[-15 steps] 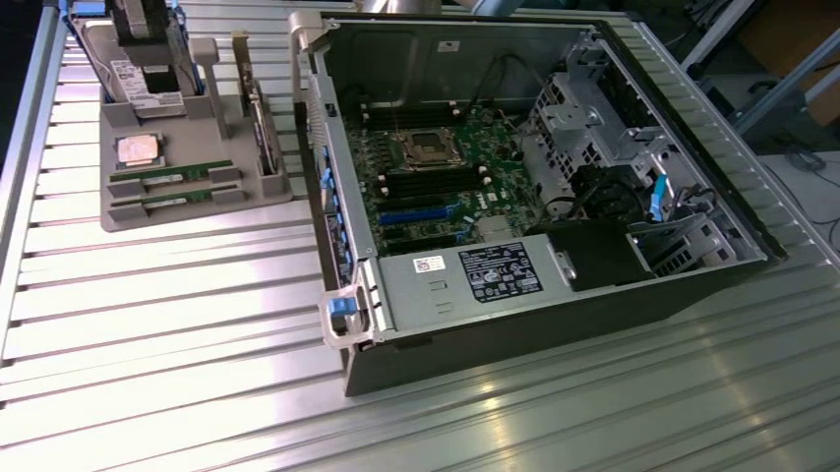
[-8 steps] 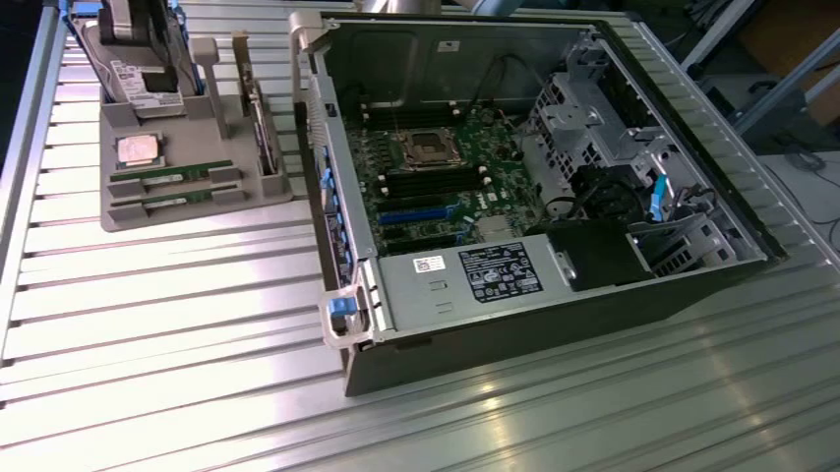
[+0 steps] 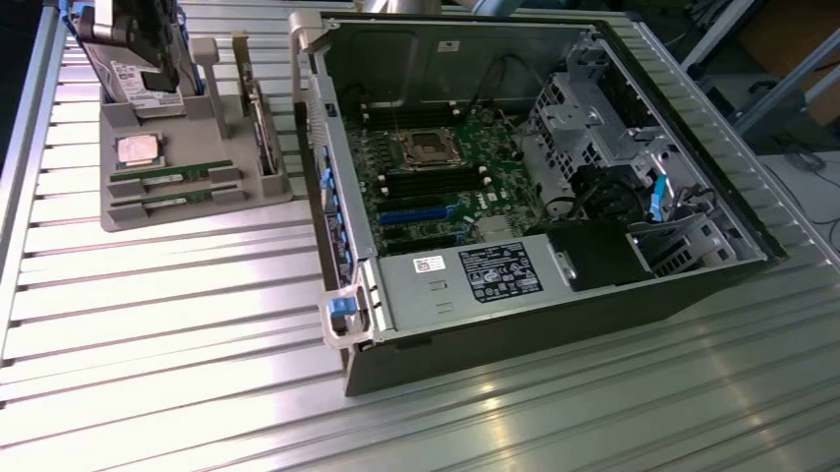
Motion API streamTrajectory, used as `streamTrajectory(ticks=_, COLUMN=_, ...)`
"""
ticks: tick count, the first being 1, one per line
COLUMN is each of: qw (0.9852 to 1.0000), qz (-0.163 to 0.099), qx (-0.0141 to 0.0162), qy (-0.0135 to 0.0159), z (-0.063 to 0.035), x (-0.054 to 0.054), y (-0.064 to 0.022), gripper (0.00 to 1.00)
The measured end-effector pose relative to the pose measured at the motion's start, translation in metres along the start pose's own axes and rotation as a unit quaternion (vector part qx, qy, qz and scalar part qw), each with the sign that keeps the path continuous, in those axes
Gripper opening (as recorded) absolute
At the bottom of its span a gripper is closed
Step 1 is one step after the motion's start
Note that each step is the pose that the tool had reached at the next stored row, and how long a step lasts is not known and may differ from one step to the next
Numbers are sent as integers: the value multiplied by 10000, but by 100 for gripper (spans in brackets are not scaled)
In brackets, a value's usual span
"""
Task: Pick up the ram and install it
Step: 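Pick up the ram and move it above insertion slot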
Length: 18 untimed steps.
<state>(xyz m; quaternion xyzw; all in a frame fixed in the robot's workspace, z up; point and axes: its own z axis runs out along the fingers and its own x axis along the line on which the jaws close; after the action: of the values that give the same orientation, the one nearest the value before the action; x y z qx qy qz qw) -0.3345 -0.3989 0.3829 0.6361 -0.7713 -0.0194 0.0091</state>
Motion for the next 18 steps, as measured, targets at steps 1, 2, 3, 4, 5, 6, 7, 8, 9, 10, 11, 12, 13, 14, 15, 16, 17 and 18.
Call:
streamTrajectory(ticks=1, qw=10000, qz=0, qx=0, qy=0, z=0, x=0, y=0, gripper=11)
streamTrajectory(ticks=2, qw=10000, qz=1, qx=0, qy=0, z=0, x=0, y=0, gripper=11)
streamTrajectory(ticks=3, qw=10000, qz=0, qx=0, qy=0, z=0, x=0, y=0, gripper=11)
streamTrajectory(ticks=4, qw=10000, qz=0, qx=0, qy=0, z=0, x=0, y=0, gripper=17)
streamTrajectory(ticks=5, qw=10000, qz=1, qx=0, qy=0, z=0, x=0, y=0, gripper=24)
streamTrajectory(ticks=6, qw=10000, qz=1, qx=0, qy=-1, z=0, x=0, y=0, gripper=30)
streamTrajectory(ticks=7, qw=10000, qz=1, qx=0, qy=0, z=0, x=0, y=0, gripper=30)
streamTrajectory(ticks=8, qw=10000, qz=1, qx=0, qy=0, z=0, x=0, y=0, gripper=30)
streamTrajectory(ticks=9, qw=10000, qz=0, qx=0, qy=0, z=0, x=0, y=0, gripper=36)
streamTrajectory(ticks=10, qw=10000, qz=1, qx=0, qy=0, z=0, x=0, y=0, gripper=36)
streamTrajectory(ticks=11, qw=10000, qz=0, qx=0, qy=0, z=0, x=0, y=0, gripper=36)
streamTrajectory(ticks=12, qw=10000, qz=0, qx=0, qy=0, z=0, x=0, y=0, gripper=36)
streamTrajectory(ticks=13, qw=10000, qz=0, qx=1, qy=-1, z=6, x=0, y=0, gripper=36)
streamTrajectory(ticks=14, qw=10000, qz=0, qx=0, qy=0, z=15, x=0, y=0, gripper=36)
streamTrajectory(ticks=15, qw=10000, qz=0, qx=0, qy=0, z=22, x=0, y=-1, gripper=36)
streamTrajectory(ticks=16, qw=10000, qz=0, qx=0, qy=0, z=27, x=1, y=-1, gripper=36)
streamTrajectory(ticks=17, qw=10000, qz=0, qx=0, qy=0, z=33, x=1, y=-1, gripper=36)
streamTrajectory(ticks=18, qw=10000, qz=1, qx=0, qy=0, z=43, x=0, y=-2, gripper=36)
